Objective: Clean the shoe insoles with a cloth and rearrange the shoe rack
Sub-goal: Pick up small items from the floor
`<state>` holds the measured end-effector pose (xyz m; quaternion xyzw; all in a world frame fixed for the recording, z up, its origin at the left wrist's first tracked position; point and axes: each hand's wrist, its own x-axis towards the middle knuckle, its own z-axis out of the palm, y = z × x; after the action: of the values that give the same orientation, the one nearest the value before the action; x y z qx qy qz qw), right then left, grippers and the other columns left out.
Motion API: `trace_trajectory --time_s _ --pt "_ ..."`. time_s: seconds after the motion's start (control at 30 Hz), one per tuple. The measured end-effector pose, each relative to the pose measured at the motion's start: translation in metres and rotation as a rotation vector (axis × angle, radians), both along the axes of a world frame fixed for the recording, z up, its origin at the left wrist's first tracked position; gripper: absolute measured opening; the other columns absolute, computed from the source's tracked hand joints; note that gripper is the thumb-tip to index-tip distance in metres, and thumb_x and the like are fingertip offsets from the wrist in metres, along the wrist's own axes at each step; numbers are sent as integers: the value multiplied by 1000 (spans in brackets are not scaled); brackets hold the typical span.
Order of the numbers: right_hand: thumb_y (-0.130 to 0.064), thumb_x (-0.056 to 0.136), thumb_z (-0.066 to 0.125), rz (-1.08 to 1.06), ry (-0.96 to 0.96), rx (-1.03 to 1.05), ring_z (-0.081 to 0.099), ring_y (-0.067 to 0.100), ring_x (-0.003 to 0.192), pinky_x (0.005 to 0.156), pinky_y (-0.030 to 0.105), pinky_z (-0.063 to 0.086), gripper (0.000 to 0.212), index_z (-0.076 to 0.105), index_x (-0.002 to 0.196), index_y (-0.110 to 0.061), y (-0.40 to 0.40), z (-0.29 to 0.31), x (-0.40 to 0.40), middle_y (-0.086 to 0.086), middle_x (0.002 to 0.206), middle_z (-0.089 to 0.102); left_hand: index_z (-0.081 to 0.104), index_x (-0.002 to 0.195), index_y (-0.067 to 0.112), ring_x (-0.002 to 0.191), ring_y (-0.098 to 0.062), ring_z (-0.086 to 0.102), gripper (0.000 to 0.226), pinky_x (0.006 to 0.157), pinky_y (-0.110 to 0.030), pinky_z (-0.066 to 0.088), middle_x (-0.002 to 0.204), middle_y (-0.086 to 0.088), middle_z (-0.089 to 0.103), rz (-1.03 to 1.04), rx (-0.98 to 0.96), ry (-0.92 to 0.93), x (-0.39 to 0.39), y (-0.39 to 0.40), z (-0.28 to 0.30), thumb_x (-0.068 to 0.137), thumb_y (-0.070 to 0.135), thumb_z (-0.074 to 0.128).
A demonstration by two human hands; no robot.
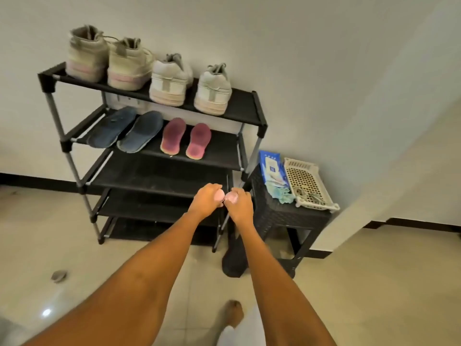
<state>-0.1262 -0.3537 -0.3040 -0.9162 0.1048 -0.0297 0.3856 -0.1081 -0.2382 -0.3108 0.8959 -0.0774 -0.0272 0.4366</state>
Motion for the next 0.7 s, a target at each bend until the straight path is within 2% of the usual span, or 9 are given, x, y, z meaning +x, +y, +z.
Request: trace_trajectory --time_s 0.1,0.17,0.23,0.3,0.37,0.47,0.6,0.7 --pt "-22 89 53 -41 -17 -11 52 25 109 81 27 36 38 50 125 -13 -41 18 10 9 124 51 51 130 9 115 -27 53 52 92 -33 42 127 -10 54 -18 -38 -7 23 -40 11 81 11 69" --pt "-23 87 56 -93 -46 -32 52 26 115 88 29 39 42 50 128 -14 -73 27 19 8 128 52 51 130 10 118 -26 51 55 95 -32 41 131 -10 52 -62 -40 -16 40 -72 16 79 12 71" --pt "-28 86 57 -142 -68 -44 53 27 114 92 34 42 44 51 127 -15 -108 34 36 8 127 54 51 130 10 121 -27 49 57 98 -33 39 132 -11 51 -127 -39 -37 62 -109 21 78 11 73" --pt "-33 84 57 -183 -89 -71 56 27 107 88 35 45 42 55 121 -14 -146 41 57 10 121 59 53 129 9 120 -28 49 54 98 -34 39 128 -12 52 -172 -48 -53 86 -152 26 79 13 72" --pt "-27 82 59 -209 -98 -112 57 29 104 85 35 45 38 57 117 -11 -184 43 78 12 117 61 52 129 11 119 -29 49 52 96 -35 40 127 -13 49 -187 -55 -64 111 -192 29 80 15 71" --pt "-13 83 64 -239 -106 -168 56 31 110 89 36 45 41 56 123 -7 -240 36 111 15 120 60 51 127 11 114 -32 50 46 91 -37 43 128 -14 39 -222 -38 -65 147 -243 24 84 9 66" --pt "-10 84 65 -249 -59 -228 57 29 111 86 30 43 45 55 128 -7 -292 17 151 15 124 60 50 128 8 118 -33 47 43 94 -37 42 135 -16 36 -260 28 -78 192 -287 3 87 4 61" --pt "-10 85 65 -244 5 -236 56 28 115 93 32 43 49 52 132 -8 -317 -3 175 14 129 58 51 127 6 120 -32 46 41 95 -38 41 133 -14 42 -309 125 -80 215 -313 -18 87 8 61"
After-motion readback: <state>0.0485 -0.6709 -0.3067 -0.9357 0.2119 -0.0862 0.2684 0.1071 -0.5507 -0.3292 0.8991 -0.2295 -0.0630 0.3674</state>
